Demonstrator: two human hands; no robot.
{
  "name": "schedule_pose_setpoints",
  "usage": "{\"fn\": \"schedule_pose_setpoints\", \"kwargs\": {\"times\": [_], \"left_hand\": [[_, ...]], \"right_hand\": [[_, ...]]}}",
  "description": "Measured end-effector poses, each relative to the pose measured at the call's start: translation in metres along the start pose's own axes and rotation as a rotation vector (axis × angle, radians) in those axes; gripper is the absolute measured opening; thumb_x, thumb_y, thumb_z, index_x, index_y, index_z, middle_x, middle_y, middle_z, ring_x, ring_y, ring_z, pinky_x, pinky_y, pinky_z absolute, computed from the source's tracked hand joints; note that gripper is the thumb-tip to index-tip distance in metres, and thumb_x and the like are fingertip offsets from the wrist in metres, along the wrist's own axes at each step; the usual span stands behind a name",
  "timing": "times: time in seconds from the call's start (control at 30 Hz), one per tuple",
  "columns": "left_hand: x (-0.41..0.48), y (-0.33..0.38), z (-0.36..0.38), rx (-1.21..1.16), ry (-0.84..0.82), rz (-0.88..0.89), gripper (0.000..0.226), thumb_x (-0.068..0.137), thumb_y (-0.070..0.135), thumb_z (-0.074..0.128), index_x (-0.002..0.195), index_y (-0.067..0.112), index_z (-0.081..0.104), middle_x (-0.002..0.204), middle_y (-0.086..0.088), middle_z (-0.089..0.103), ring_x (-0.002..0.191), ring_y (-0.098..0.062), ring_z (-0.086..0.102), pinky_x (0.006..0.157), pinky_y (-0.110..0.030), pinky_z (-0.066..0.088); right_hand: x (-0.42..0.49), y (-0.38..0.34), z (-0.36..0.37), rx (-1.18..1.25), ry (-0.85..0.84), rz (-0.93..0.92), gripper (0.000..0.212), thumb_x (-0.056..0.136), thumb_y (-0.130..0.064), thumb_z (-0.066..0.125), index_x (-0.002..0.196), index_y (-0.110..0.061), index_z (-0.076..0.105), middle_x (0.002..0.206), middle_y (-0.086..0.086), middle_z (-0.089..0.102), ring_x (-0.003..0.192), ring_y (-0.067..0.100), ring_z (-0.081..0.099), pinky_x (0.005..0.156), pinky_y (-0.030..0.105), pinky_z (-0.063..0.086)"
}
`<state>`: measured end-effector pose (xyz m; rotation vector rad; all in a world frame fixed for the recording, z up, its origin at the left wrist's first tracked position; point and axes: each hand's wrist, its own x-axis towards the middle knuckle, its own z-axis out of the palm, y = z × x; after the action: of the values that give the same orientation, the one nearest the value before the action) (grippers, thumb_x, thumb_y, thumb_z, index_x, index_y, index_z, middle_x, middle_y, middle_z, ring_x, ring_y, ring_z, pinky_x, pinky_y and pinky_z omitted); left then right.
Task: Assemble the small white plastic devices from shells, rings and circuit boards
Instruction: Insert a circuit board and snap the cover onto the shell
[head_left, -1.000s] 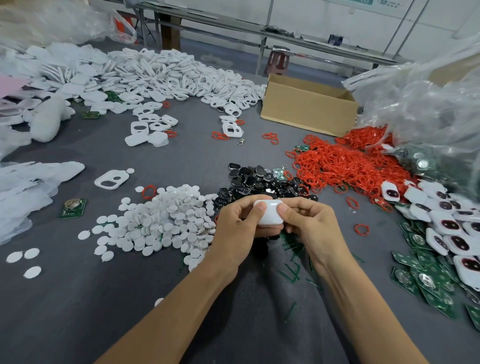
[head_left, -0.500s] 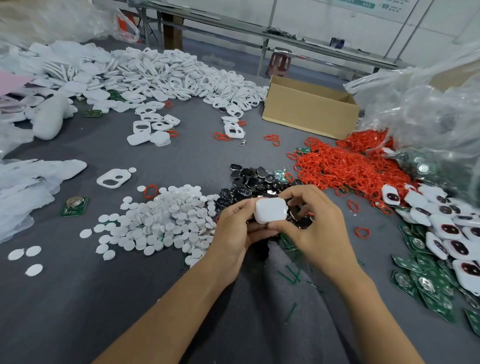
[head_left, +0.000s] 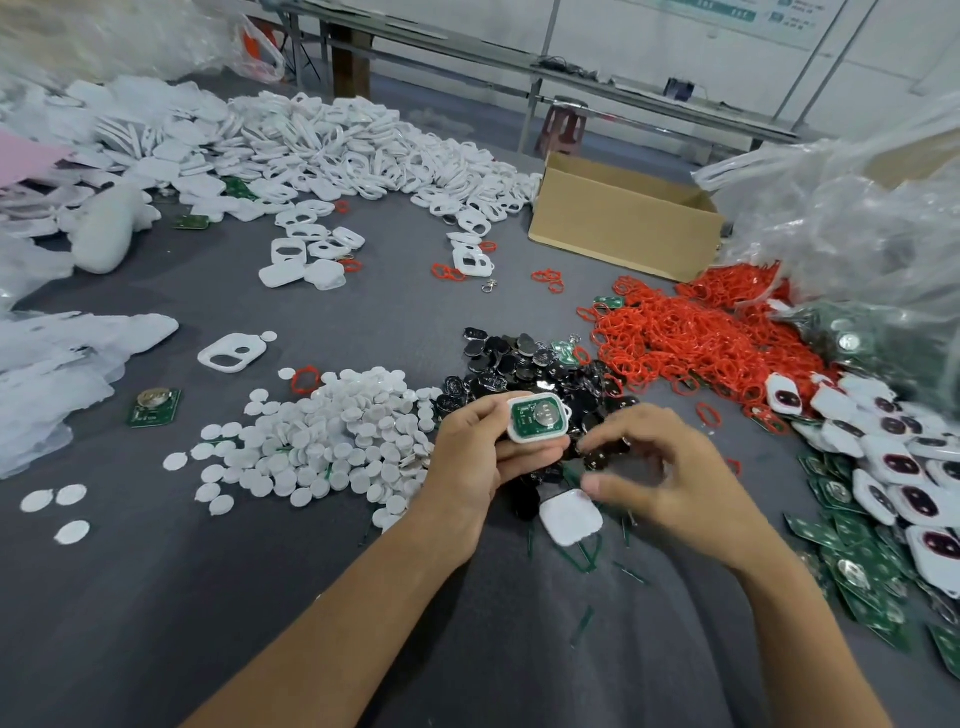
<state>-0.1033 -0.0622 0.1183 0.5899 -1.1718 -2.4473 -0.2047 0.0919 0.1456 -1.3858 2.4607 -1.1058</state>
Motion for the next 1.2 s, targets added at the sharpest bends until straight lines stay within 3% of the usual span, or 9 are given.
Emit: {"fn": "schedule_pose_setpoints", "kwargs": {"times": [0.07, 0.13, 0.37, 0.57, 1.2], "left_hand": [[0.000, -0.002, 0.002, 0.058, -0.005, 0.004, 0.031, 0.105, 0.009, 0.035, 0.103, 0.005, 0.066, 0.093, -0.017, 0.075, 0.083, -0.030, 0.074, 0.072, -0.032, 0.062], [0.000, -0.003, 0.004, 0.099, -0.018, 0.009, 0.030, 0.105, 0.009, 0.036, 0.103, 0.005, 0.066, 0.092, -0.015, 0.075, 0.080, -0.028, 0.074, 0.072, -0.031, 0.062], [0.000, -0.003, 0.005, 0.134, -0.018, 0.005, 0.029, 0.105, 0.009, 0.038, 0.107, 0.003, 0.066, 0.095, -0.016, 0.073, 0.075, -0.017, 0.072, 0.070, -0.030, 0.062], [-0.001, -0.003, 0.004, 0.111, -0.026, 0.004, 0.029, 0.105, 0.008, 0.038, 0.104, 0.005, 0.067, 0.091, -0.013, 0.074, 0.074, -0.020, 0.073, 0.070, -0.030, 0.061], [-0.001, -0.002, 0.004, 0.115, -0.011, 0.000, 0.030, 0.104, 0.008, 0.038, 0.099, 0.009, 0.068, 0.089, -0.012, 0.074, 0.071, -0.017, 0.072, 0.071, -0.030, 0.062]], "right_hand": [[0.006, -0.006, 0.009, 0.030, 0.245, -0.048, 0.020, 0.074, -0.015, 0.081, 0.087, -0.026, 0.071, 0.083, -0.012, 0.065, 0.076, 0.009, 0.057, 0.066, 0.016, 0.041], [0.013, -0.013, 0.020, -0.055, 0.343, -0.088, 0.017, 0.076, -0.010, 0.078, 0.087, -0.022, 0.073, 0.081, -0.011, 0.064, 0.069, 0.010, 0.056, 0.061, 0.011, 0.039], [0.016, -0.015, 0.027, -0.234, 0.291, -0.116, 0.021, 0.074, -0.015, 0.081, 0.094, -0.015, 0.076, 0.091, -0.004, 0.065, 0.076, 0.010, 0.059, 0.072, 0.015, 0.043], [0.014, -0.019, 0.027, -0.271, 0.255, -0.113, 0.017, 0.078, -0.014, 0.077, 0.094, -0.014, 0.073, 0.098, -0.005, 0.065, 0.086, 0.016, 0.061, 0.070, 0.036, 0.051], [0.013, -0.024, 0.032, -0.296, 0.254, -0.093, 0.015, 0.081, -0.017, 0.075, 0.095, -0.013, 0.070, 0.101, -0.003, 0.064, 0.085, 0.020, 0.061, 0.071, 0.041, 0.051]]}}
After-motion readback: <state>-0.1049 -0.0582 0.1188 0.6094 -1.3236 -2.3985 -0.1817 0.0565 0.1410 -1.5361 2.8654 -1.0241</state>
